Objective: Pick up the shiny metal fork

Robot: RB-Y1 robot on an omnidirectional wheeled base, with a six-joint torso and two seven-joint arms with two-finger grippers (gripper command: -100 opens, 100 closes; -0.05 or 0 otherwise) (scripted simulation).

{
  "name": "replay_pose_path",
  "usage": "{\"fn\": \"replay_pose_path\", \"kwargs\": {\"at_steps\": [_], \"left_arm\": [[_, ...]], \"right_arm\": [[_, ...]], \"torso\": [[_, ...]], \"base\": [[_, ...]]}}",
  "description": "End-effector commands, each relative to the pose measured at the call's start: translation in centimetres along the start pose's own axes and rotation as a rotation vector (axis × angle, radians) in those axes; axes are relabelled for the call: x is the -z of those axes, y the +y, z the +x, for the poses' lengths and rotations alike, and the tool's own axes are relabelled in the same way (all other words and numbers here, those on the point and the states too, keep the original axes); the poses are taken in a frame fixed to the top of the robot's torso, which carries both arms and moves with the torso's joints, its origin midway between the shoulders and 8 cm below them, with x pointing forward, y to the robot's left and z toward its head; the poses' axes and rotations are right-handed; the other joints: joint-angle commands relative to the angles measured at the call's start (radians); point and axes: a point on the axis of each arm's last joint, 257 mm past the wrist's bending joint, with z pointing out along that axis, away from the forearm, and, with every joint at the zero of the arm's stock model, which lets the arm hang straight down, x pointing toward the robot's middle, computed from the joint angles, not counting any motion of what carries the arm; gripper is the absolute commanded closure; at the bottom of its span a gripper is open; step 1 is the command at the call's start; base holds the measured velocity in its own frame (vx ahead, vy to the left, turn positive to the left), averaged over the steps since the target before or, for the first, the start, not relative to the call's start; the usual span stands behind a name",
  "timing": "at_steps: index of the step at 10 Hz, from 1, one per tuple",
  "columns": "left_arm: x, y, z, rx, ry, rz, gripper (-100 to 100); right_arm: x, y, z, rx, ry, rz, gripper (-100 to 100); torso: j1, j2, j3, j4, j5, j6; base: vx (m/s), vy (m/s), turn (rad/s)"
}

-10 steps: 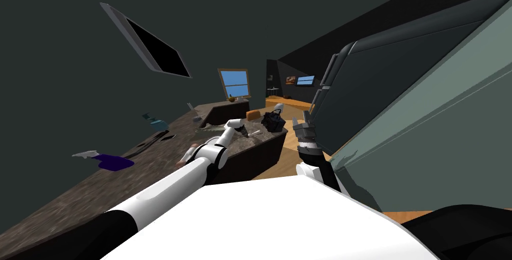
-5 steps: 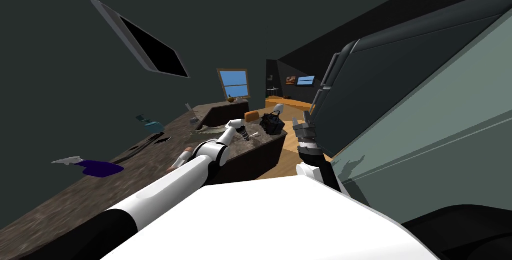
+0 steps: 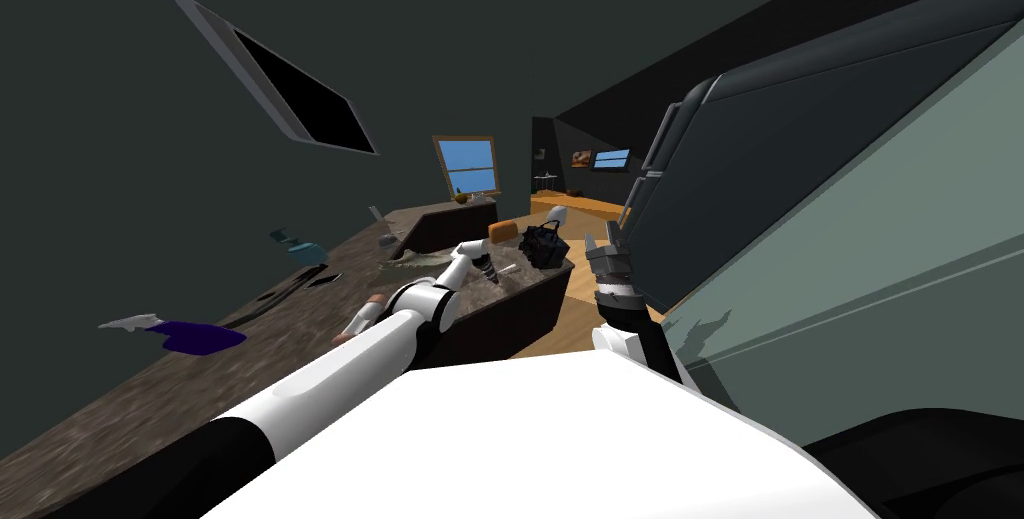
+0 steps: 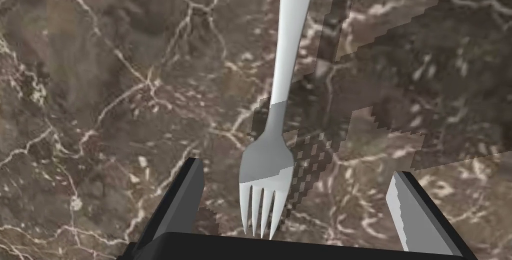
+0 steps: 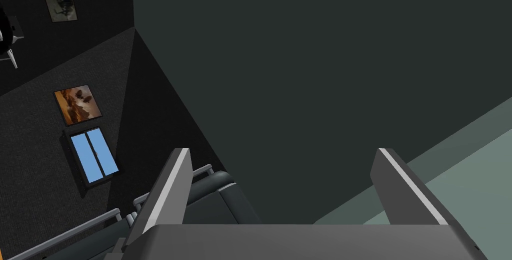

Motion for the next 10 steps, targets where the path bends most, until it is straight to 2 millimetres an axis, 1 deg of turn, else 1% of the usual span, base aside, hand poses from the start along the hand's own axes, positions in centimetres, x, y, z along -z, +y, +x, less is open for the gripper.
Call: {"fn": "replay_pose_path", "kwargs": {"at_steps": [1,2,3,7,8,9,10], "left_arm": [[-1.0,0.2,-0.6,0.0,0.001,0.003,-100],[-0.6,0.0,-0.5,0.001,0.0,0.0,-100],[-0.7,0.0,-0.5,0.0,0.001,0.002,100],[-0.5,-0.1,-0.4,-0.001,0.002,0.004,100],[-0.5,-0.1,-0.4,-0.001,0.002,0.004,0],[0.2,-0.2,0.2,-0.001,0.002,0.002,100],[0.2,-0.2,0.2,-0.001,0.002,0.002,100]], "right_arm": [[0.0,0.0,0.0,0.0,0.0,0.0,0],[0.0,0.0,0.0,0.0,0.0,0.0,0],[0.0,0.0,0.0,0.0,0.0,0.0,0],[0.0,0.0,0.0,0.0,0.0,0.0,0],[0.0,0.0,0.0,0.0,0.0,0.0,0],[0.0,0.0,0.0,0.0,0.0,0.0,0],[0.0,0.0,0.0,0.0,0.0,0.0,0]], "torso": [[0.0,0.0,0.0,0.0,0.0,0.0],[0.0,0.0,0.0,0.0,0.0,0.0],[0.0,0.0,0.0,0.0,0.0,0.0],[-0.001,-0.001,-0.001,-0.002,0.0,0.0],[-0.001,-0.001,-0.001,-0.002,0.0,0.0],[-0.001,-0.001,-0.001,-0.002,0.0,0.0],[-0.002,-0.001,-0.001,-0.001,0.0,0.001]], "base": [[0.0,0.0,0.0],[0.0,0.0,0.0],[0.0,0.0,0.0],[0.0,0.0,0.0],[0.0,0.0,0.0],[0.0,0.0,0.0],[0.0,0.0,0.0]]}}
